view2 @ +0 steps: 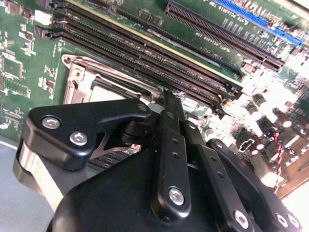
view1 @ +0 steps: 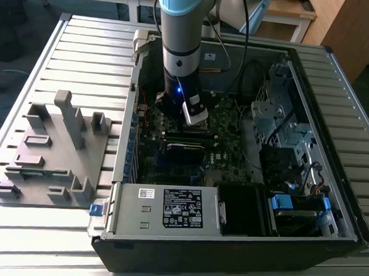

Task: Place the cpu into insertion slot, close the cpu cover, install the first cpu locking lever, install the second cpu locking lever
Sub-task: 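Install the second cpu locking lever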

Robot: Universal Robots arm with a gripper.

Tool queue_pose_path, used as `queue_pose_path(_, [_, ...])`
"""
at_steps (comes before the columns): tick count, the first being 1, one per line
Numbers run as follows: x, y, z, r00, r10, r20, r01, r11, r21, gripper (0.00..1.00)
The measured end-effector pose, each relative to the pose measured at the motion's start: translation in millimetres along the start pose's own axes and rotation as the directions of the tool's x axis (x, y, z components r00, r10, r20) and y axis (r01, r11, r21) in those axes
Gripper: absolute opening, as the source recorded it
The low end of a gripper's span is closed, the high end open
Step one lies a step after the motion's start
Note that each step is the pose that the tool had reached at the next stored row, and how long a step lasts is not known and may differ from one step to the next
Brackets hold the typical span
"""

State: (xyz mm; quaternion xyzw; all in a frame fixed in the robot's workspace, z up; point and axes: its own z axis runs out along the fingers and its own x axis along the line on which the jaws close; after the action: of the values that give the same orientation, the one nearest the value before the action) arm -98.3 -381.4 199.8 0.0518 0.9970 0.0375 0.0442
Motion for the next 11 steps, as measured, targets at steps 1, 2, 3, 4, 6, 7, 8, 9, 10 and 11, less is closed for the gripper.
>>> queue_pose_path(1, [-0.1, -1.3, -0.1, 1.0, 0.0, -0.0003, 0.0, 1.0, -0.0028, 0.1])
queue_pose_path(2, [-0.3, -2.4, -0.2, 1.0, 0.0, -0.0005, 0.0, 1.0, -0.0048, 0.1])
queue_pose_path(3, [-0.4, -3.5, -0.2, 1.0, 0.001, -0.0006, -0.001, 1.0, -0.006, 0.1])
queue_pose_path(4, [-0.5, -4.7, -0.3, 1.0, 0.001, -0.0008, -0.001, 1.0, -0.0079, 0.1])
queue_pose_path(6, [-0.7, -7.1, -0.5, 1.0, 0.001, -0.0015, -0.001, 0.9999, -0.0137, 0.1])
queue_pose_path(7, [-0.9, -8.2, -0.6, 1.0, 0.002, -0.0019, -0.002, 0.9998, -0.0178, 0.1])
queue_pose_path(8, [-1.0, -9.3, -0.7, 1.0, 0.002, -0.0023, -0.002, 0.9997, -0.0226, 0.1])
queue_pose_path(9, [-1.1, -10.3, -0.8, 1.0, 0.003, -0.0029, -0.003, 0.9996, -0.028, 0.1])
queue_pose_path(10, [-1.2, -11.3, -0.9, 1.0, 0.003, -0.0034, -0.003, 0.9995, -0.0326, 0.1])
queue_pose_path(11, [-1.3, -12.2, -1.0, 1.0, 0.004, -0.0041, -0.004, 0.9992, -0.0392, 0.1])
